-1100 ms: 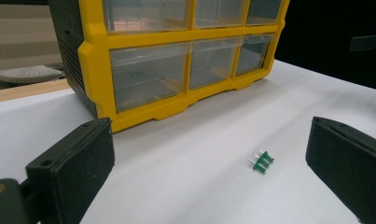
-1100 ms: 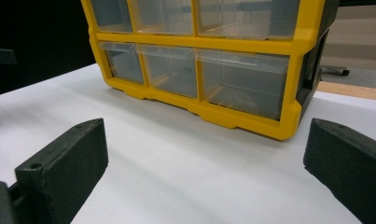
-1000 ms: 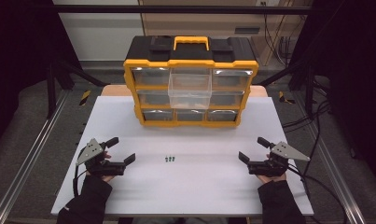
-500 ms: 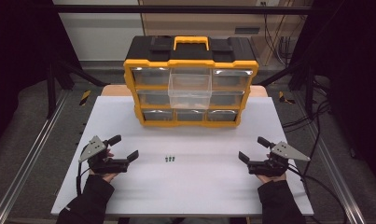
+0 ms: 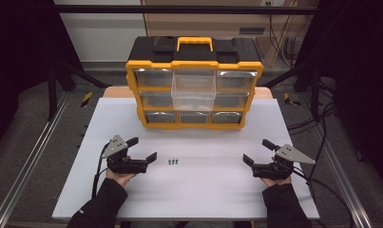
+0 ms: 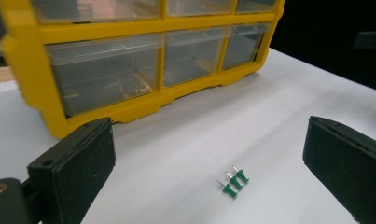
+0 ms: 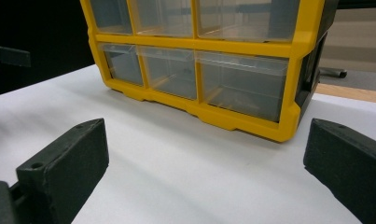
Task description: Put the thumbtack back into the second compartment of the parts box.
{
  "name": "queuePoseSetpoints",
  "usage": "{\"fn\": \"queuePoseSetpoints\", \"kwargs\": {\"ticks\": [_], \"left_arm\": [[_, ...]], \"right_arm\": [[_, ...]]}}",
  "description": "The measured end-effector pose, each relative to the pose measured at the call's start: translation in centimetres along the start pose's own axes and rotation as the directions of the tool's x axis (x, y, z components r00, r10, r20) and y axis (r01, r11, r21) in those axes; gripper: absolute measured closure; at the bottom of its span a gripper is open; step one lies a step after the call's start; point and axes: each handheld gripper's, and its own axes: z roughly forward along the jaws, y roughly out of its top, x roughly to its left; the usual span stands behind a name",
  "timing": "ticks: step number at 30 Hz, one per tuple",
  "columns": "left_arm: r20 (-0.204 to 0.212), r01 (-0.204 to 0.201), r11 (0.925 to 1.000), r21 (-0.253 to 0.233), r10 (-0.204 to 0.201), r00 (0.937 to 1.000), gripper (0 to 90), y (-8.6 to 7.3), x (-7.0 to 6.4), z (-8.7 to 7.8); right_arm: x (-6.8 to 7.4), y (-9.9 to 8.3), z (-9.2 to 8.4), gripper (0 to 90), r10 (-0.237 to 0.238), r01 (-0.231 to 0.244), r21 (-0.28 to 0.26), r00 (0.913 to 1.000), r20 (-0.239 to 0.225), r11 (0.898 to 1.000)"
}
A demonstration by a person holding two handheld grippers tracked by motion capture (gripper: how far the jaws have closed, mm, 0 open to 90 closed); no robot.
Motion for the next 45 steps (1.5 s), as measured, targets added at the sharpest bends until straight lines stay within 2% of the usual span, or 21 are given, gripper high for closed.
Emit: {"fn": "queuePoseSetpoints", "kwargs": {"ticks": [3, 5, 7, 8, 10, 16, 18, 22, 25, 28, 30, 32, 35, 39, 45], "left_arm": [[-0.005, -0.007, 0.9992, 0.04, 0.007, 1.0, 2.4, 0.1, -0.9, 1.5], [-0.003, -0.005, 0.9989, 0.047, 0.005, 1.0, 2.5, 0.1, -1.1, 1.9], [-0.013, 0.013, 0.9972, 0.074, -0.012, 0.9998, 2.5, -0.1, -1.5, 3.2], [-0.013, 0.013, 0.9972, 0.074, -0.012, 0.9998, 2.7, -0.1, -1.5, 3.2], [-0.018, 0.049, 0.9938, 0.1, -0.047, 0.9987, 2.8, -0.5, -1.8, 4.2], [-0.041, 0.065, 0.9838, 0.167, -0.058, 0.9974, 4.3, -1.3, -2.2, 5.6], [-0.052, 0.081, 0.9784, 0.19, -0.073, 0.996, 5.5, -1.6, -2.1, 5.9], [-0.092, 0.109, 0.9621, 0.25, -0.089, 0.9918, 9.0, -2.0, -2.1, 6.2], [-0.109, 0.129, 0.9507, 0.282, -0.102, 0.9888, 15.5, -2.2, -2.3, 6.4], [-0.141, 0.149, 0.9454, 0.29, -0.112, 0.9837, 22.7, -2.6, -2.4, 6.4], [-0.153, 0.155, 0.939, 0.307, -0.112, 0.9819, 26.4, -2.7, -2.5, 6.4], [-0.158, 0.162, 0.9409, 0.297, -0.119, 0.9802, 31.6, -2.8, -2.6, 6.4], [-0.16, 0.166, 0.938, 0.304, -0.122, 0.9796, 37.7, -2.7, -2.8, 6.4], [-0.153, 0.16, 0.9335, 0.321, -0.115, 0.9815, 44.1, -2.9, -3.3, 6.6], [-0.149, 0.147, 0.9314, 0.333, -0.102, 0.9836, 53.2, -2.9, -3.9, 6.8]], "right_arm": [[0.0, 0.0, 0.0, 0.4, -0.006, 0.006, 0.007, 1.0, 0.001, 1.0], [0.0, 0.0, 0.0, 0.4, -0.009, 0.009, 0.005, 1.0, 0.0, 1.0], [0.0, 0.0, 0.0, 0.4, -0.004, 0.004, 0.003, 1.0, -0.001, 1.0], [0.0, 0.0, 0.0, 0.4, -0.004, 0.004, 0.003, 1.0, -0.001, 1.0], [0.0, 0.0, 0.0, 0.4, -0.004, 0.004, 0.003, 1.0, 0.0, 1.0], [0.0, 0.0, 0.0, 0.4, -0.005, 0.005, 0.005, 1.0, 0.001, 1.0], [0.0, 0.0, 0.0, 0.4, -0.005, 0.005, 0.007, 1.0, 0.003, 1.0], [0.0, 0.0, 0.0, 0.4, -0.007, 0.007, 0.01, 1.0, 0.004, 1.0], [0.0, 0.0, 0.0, 0.4, -0.006, 0.006, 0.011, 1.0, 0.005, 1.0], [-0.1, 0.0, 0.0, 0.4, -0.007, 0.006, 0.011, 1.0, 0.006, 1.0], [-0.1, 0.0, 0.0, 0.4, -0.006, 0.006, 0.01, 1.0, 0.006, 1.0], [-0.1, 0.0, 0.0, 0.4, -0.006, 0.006, 0.011, 1.0, 0.007, 1.0], [-0.1, 0.0, 0.0, 0.4, -0.003, 0.003, 0.012, 1.0, 0.007, 1.0], [-0.1, 0.0, 0.0, 0.4, -0.005, 0.005, 0.011, 0.9999, 0.009, 1.0], [-0.1, 0.0, 0.0, 0.4, -0.002, 0.002, 0.011, 0.9999, 0.01, 1.0]]}}
